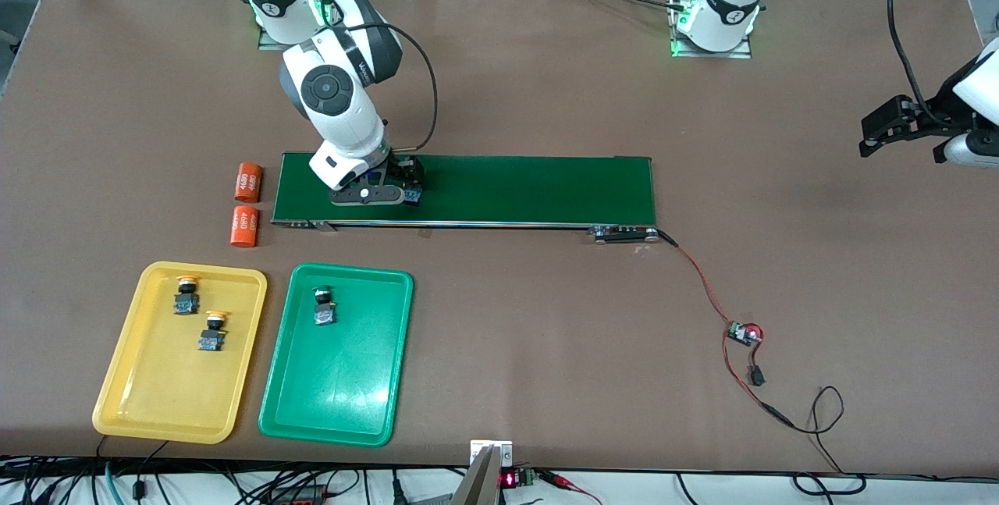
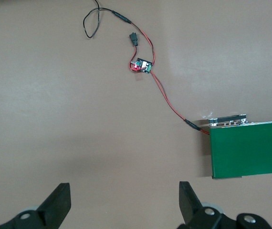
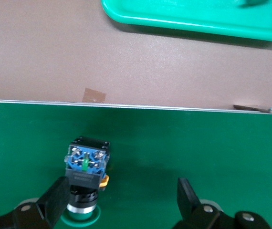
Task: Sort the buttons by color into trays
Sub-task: 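Move the right gripper back and grasp the second belt button, then carry the button to the green tray and open the right gripper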
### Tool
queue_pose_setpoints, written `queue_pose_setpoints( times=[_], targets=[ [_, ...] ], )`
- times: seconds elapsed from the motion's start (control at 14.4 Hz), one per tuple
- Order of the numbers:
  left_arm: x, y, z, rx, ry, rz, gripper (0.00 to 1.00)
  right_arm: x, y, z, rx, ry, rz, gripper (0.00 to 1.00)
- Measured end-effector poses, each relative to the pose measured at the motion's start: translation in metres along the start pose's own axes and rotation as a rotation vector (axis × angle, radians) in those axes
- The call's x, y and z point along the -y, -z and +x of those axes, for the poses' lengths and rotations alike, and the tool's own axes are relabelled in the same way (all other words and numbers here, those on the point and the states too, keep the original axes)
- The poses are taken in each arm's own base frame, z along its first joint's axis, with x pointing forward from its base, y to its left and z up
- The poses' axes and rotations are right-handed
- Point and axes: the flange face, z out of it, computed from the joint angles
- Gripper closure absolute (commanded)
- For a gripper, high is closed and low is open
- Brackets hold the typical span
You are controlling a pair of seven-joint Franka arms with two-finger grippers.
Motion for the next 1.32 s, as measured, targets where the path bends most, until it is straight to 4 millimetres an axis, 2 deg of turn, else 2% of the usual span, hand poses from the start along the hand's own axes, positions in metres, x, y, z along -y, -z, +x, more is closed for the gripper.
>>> queue_pose_setpoints(
  times=[0.28,0.49,0.56,0.69,0.83,0.97,1.04,1.18,1.32],
  targets=[
    [0.0,0.0,0.0,0.0,0.0,0.0,0.0,0.0,-0.009,0.0,0.004,0.005,-0.001,0.0],
    [-0.012,0.002,0.0,0.0,-0.02,0.0,0.0,0.0,-0.022,0.001,0.011,0.006,-0.003,0.0],
    [-0.012,0.002,0.0,-0.001,-0.021,0.001,0.0,0.0,-0.027,0.0,0.015,0.006,-0.004,0.06],
    [-0.01,0.002,0.0,-0.002,-0.017,0.002,0.0,-0.001,-0.04,-0.001,0.028,0.006,-0.009,0.27],
    [-0.005,0.002,-0.001,0.0,-0.008,0.002,0.0,-0.002,-0.049,-0.001,0.038,0.008,-0.014,0.53],
    [0.0,0.001,-0.002,0.007,0.001,0.002,0.0,-0.005,-0.048,0.001,0.036,0.007,-0.015,0.78],
    [0.001,0.001,-0.002,0.007,0.003,0.002,0.0,-0.007,-0.046,0.003,0.032,0.005,-0.013,0.86],
    [0.002,0.001,-0.002,0.008,0.004,0.002,0.0,-0.012,-0.036,0.009,0.026,-0.004,-0.012,0.88],
    [0.002,0.001,-0.002,0.009,0.004,0.002,0.0,-0.016,-0.01,0.025,0.037,-0.018,-0.02,0.89]
  ],
)
